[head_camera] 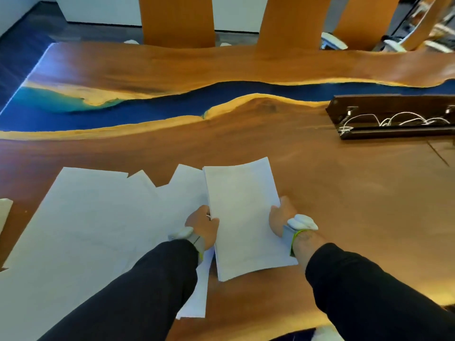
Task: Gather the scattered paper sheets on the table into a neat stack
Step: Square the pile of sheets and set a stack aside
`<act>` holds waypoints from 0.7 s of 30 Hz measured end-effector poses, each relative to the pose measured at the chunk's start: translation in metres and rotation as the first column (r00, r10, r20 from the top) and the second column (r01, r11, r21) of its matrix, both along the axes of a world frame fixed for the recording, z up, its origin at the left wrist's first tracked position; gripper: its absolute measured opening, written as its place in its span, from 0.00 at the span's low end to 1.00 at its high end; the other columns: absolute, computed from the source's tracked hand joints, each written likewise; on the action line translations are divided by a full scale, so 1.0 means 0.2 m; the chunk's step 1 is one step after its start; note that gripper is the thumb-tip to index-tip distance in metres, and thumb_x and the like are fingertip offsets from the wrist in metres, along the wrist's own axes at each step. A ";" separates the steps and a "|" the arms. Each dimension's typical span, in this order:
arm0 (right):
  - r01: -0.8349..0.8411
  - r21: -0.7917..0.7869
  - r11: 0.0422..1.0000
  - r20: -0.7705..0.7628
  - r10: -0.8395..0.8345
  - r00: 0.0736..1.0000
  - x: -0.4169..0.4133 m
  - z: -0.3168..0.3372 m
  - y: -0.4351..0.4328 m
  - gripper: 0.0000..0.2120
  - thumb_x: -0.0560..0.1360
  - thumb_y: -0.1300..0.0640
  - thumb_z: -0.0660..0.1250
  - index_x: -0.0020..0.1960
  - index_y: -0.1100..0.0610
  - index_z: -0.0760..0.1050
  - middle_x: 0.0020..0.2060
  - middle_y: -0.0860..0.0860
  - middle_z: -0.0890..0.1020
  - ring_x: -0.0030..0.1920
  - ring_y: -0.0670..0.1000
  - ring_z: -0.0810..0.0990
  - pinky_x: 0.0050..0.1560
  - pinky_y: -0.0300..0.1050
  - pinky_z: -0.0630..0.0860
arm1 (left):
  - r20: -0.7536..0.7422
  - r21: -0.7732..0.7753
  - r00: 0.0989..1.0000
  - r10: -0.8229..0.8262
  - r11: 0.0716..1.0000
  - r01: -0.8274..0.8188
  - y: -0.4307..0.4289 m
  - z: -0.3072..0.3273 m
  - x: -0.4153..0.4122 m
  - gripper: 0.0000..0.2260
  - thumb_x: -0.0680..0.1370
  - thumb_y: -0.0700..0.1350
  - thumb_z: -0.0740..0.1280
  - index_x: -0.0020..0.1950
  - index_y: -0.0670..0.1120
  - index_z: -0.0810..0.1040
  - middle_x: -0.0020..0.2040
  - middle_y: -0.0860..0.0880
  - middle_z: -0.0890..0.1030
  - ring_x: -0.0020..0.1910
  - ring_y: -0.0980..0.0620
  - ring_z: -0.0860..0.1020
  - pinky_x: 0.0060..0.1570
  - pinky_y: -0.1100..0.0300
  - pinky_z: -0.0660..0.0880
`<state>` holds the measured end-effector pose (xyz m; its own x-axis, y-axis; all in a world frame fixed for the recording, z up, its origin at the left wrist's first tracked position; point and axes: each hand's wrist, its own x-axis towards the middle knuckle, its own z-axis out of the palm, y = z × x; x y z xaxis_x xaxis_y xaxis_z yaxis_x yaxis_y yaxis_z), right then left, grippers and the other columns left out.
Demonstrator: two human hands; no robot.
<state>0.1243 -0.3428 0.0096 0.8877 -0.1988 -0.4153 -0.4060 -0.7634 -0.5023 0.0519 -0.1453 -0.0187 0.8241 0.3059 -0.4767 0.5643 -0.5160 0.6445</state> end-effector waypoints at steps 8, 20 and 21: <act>0.075 -0.027 0.997 -0.078 -0.077 0.994 0.12 -0.11 -0.36 0.19 0.78 0.63 0.59 0.68 0.66 0.66 0.61 0.64 0.76 0.60 0.62 0.76 0.53 0.47 0.72 | -0.066 -0.003 0.998 -0.019 1.000 0.019 -0.36 -0.14 0.14 0.03 0.78 0.47 0.66 0.47 0.48 0.73 0.43 0.49 0.78 0.38 0.52 0.77 0.45 0.51 0.81; 0.063 -0.046 0.997 -0.147 -0.069 0.987 0.17 -0.22 -0.49 0.17 0.77 0.63 0.60 0.65 0.68 0.69 0.60 0.64 0.76 0.60 0.63 0.76 0.51 0.46 0.70 | -0.168 -0.054 0.986 0.025 0.998 -0.034 -0.47 -0.23 0.17 0.07 0.77 0.50 0.70 0.52 0.51 0.75 0.47 0.48 0.81 0.43 0.45 0.83 0.46 0.47 0.84; 0.067 -0.053 0.996 -0.149 -0.075 0.986 0.17 -0.22 -0.50 0.17 0.77 0.63 0.60 0.64 0.68 0.70 0.60 0.64 0.77 0.60 0.63 0.76 0.49 0.45 0.69 | -0.172 -0.048 0.985 0.021 0.998 -0.030 -0.46 -0.24 0.17 0.08 0.77 0.50 0.70 0.52 0.51 0.74 0.47 0.48 0.81 0.43 0.45 0.83 0.46 0.47 0.84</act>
<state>0.1592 -0.4418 -0.0341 0.7985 -0.2821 -0.5318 -0.5284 -0.7516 -0.3948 0.0865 -0.2378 -0.0666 0.7213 0.2981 -0.6252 0.6811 -0.4694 0.5619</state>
